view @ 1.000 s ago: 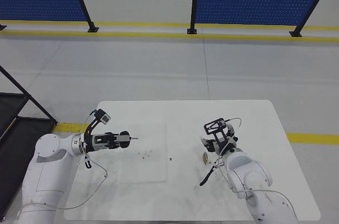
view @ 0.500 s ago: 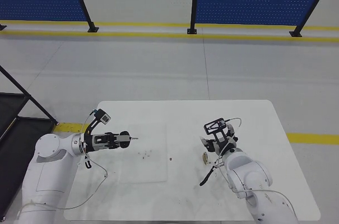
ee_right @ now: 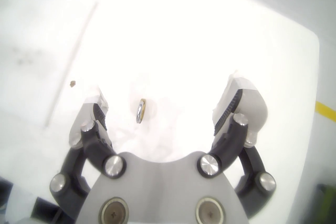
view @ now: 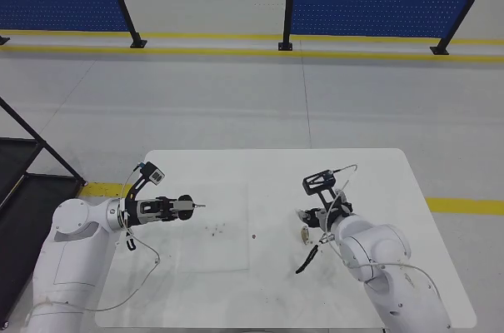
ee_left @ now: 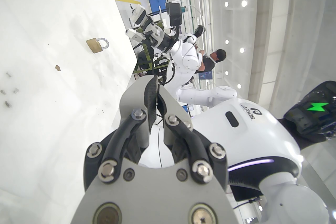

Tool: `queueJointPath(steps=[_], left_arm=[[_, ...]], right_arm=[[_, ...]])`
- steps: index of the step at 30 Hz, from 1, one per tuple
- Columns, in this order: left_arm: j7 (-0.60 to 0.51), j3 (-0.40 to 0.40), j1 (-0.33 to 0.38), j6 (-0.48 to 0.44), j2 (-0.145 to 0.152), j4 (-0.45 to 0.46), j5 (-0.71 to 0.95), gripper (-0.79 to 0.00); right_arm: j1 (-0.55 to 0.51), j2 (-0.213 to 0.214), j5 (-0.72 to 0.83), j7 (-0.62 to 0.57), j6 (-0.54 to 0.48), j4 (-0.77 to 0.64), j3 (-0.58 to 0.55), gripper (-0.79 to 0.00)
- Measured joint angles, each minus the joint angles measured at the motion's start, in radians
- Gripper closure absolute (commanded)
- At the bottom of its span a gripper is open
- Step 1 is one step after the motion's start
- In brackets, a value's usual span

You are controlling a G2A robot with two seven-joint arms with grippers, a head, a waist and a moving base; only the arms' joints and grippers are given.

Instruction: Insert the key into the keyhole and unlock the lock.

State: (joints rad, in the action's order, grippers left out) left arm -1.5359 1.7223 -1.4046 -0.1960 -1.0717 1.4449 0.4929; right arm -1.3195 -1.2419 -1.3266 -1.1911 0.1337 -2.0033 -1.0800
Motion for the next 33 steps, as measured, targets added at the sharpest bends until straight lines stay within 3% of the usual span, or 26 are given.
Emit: queueJointPath(steps=[8,14,33], left_arm=[[0.0,0.0,0.0,0.0,0.0,0.0,0.0,0.0],[0.0,0.0,0.0,0.0,0.0,0.0,0.0,0.0],[0.0,0.0,0.0,0.0,0.0,0.0,0.0,0.0]], right_arm=[[0.11,-0.025,0.024,-0.231,0.036,0.066,0.078,-0.785],[0.161,-0.037,0.085,-0.3,0.033,0.146,0.099,-0.785],[0.23,-0.07,0.148,-0.279,0.018,0.37,0.186,-0.785]])
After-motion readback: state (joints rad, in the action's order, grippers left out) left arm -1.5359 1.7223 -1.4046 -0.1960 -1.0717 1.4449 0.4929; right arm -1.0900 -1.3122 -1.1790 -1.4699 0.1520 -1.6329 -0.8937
